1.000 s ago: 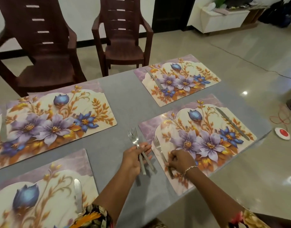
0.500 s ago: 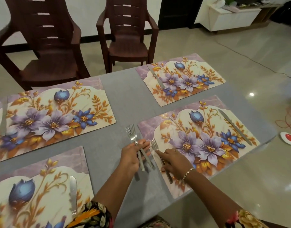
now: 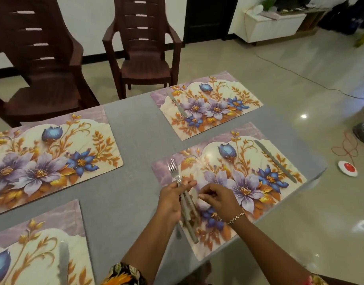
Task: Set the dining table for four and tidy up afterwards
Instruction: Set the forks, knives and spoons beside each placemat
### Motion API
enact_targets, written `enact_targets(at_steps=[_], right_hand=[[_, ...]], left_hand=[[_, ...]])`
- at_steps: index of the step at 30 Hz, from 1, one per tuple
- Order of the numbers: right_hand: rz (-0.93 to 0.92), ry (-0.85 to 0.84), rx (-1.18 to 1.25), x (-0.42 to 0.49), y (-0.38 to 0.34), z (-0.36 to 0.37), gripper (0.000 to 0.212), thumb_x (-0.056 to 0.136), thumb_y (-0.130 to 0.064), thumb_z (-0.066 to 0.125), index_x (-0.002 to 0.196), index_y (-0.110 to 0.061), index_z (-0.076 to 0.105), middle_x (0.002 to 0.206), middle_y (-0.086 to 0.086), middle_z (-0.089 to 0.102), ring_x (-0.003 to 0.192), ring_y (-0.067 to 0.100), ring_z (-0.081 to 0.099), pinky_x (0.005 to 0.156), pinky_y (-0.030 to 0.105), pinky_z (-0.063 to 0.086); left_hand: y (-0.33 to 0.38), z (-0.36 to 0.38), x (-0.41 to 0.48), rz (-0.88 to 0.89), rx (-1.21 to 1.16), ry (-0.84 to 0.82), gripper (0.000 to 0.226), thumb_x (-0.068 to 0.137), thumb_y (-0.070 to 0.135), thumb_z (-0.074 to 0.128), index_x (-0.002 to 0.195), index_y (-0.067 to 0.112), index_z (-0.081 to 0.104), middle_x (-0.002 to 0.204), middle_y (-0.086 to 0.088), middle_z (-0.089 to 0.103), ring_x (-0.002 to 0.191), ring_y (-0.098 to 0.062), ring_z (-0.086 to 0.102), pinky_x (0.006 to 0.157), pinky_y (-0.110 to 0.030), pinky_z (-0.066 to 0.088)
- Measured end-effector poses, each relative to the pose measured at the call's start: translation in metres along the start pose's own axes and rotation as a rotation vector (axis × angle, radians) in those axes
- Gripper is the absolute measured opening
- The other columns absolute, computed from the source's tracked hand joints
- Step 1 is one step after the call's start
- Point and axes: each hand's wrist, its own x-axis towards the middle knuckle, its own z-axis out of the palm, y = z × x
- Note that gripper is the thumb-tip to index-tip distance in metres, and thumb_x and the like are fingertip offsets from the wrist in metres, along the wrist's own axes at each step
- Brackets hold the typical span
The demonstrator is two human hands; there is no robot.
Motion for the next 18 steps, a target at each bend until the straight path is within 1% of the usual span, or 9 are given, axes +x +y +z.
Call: enact_targets(at_steps=[1, 2, 3, 6, 8, 11, 13, 15, 18], right_hand=[[0.013, -0.014, 0.006, 0.002, 0.0, -0.009, 0.006, 0.078, -0.016, 0.067, 0.08, -0.011, 0.067, 0.071, -0.01, 0.062, 0.066, -0.007, 0.057, 0.064, 0.008, 0.042], [0.03, -0.03, 0.013, 0.004, 0.002, -0.018, 0.005, 0.08, -0.012, 0.068, 0.082, -0.008, 0.069, 0.071, -0.009, 0.062, 0.065, -0.01, 0.057, 0.063, 0.007, 0.041], [0.048, -0.041, 0.027, 0.006, 0.005, -0.029, 0.002, 0.08, -0.007, 0.068, 0.081, -0.008, 0.069, 0.07, -0.009, 0.062, 0.062, -0.011, 0.056, 0.062, 0.006, 0.041], [0.116, -0.02, 0.118, 0.008, 0.019, -0.065, 0.025, 0.079, 0.006, 0.065, 0.067, -0.014, 0.059, 0.061, -0.007, 0.056, 0.051, -0.01, 0.052, 0.056, 0.007, 0.039], [0.16, 0.017, 0.158, 0.008, 0.036, -0.098, 0.031, 0.079, 0.008, 0.064, 0.062, -0.016, 0.055, 0.057, -0.005, 0.053, 0.046, -0.006, 0.049, 0.052, 0.011, 0.039], [0.201, 0.067, 0.194, 0.007, 0.07, -0.16, 0.028, 0.082, 0.007, 0.061, 0.064, -0.012, 0.055, 0.052, -0.007, 0.051, 0.041, -0.002, 0.046, 0.044, 0.012, 0.037], [0.216, 0.119, 0.218, 0.005, 0.093, -0.209, 0.026, 0.082, 0.007, 0.061, 0.064, -0.011, 0.056, 0.049, -0.008, 0.052, 0.039, -0.001, 0.047, 0.044, 0.012, 0.038], [0.237, 0.16, 0.246, 0.001, 0.116, -0.258, 0.026, 0.082, 0.007, 0.061, 0.064, -0.012, 0.057, 0.051, -0.005, 0.052, 0.04, -0.001, 0.047, 0.043, 0.013, 0.038], [0.281, 0.237, 0.269, -0.009, 0.149, -0.326, 0.027, 0.083, 0.006, 0.059, 0.063, -0.012, 0.056, 0.05, -0.003, 0.05, 0.038, -0.002, 0.045, 0.041, 0.014, 0.037]], left_hand=[[-0.004, 0.011, 0.003, -0.009, -0.002, -0.023, 0.016, 0.092, 0.001, 0.05, 0.102, -0.005, 0.062, 0.077, -0.007, 0.073, 0.068, -0.015, 0.07, 0.067, -0.03, 0.057], [-0.007, 0.023, 0.005, -0.021, -0.008, -0.048, 0.016, 0.093, 0.001, 0.049, 0.1, -0.004, 0.062, 0.077, -0.008, 0.072, 0.065, -0.014, 0.07, 0.059, -0.028, 0.057], [-0.011, 0.036, 0.008, -0.033, -0.016, -0.073, 0.016, 0.093, 0.0, 0.048, 0.099, -0.004, 0.062, 0.077, -0.008, 0.072, 0.064, -0.016, 0.07, 0.054, -0.027, 0.056], [-0.028, 0.084, 0.02, -0.053, -0.015, -0.151, 0.016, 0.094, 0.0, 0.047, 0.092, -0.001, 0.063, 0.082, -0.011, 0.071, 0.07, -0.021, 0.069, 0.049, -0.027, 0.055], [-0.043, 0.122, 0.029, -0.053, -0.002, -0.193, 0.014, 0.093, 0.0, 0.048, 0.093, 0.0, 0.062, 0.085, -0.011, 0.07, 0.072, -0.021, 0.067, 0.048, -0.025, 0.054], [-0.071, 0.188, 0.046, -0.063, 0.036, -0.242, 0.014, 0.091, 0.0, 0.051, 0.1, -0.001, 0.062, 0.087, -0.013, 0.072, 0.076, -0.025, 0.067, 0.047, -0.024, 0.051], [-0.091, 0.237, 0.056, -0.072, 0.07, -0.286, 0.015, 0.089, 0.0, 0.056, 0.102, -0.001, 0.062, 0.089, -0.015, 0.072, 0.072, -0.025, 0.068, 0.047, -0.026, 0.052], [-0.111, 0.285, 0.063, -0.084, 0.109, -0.315, 0.013, 0.09, 0.0, 0.054, 0.101, -0.001, 0.062, 0.085, -0.012, 0.073, 0.068, -0.023, 0.069, 0.05, -0.027, 0.054], [-0.138, 0.352, 0.071, -0.08, 0.162, -0.343, 0.013, 0.092, -0.002, 0.05, 0.098, -0.001, 0.061, 0.081, -0.01, 0.074, 0.069, -0.018, 0.071, 0.055, -0.028, 0.056]])
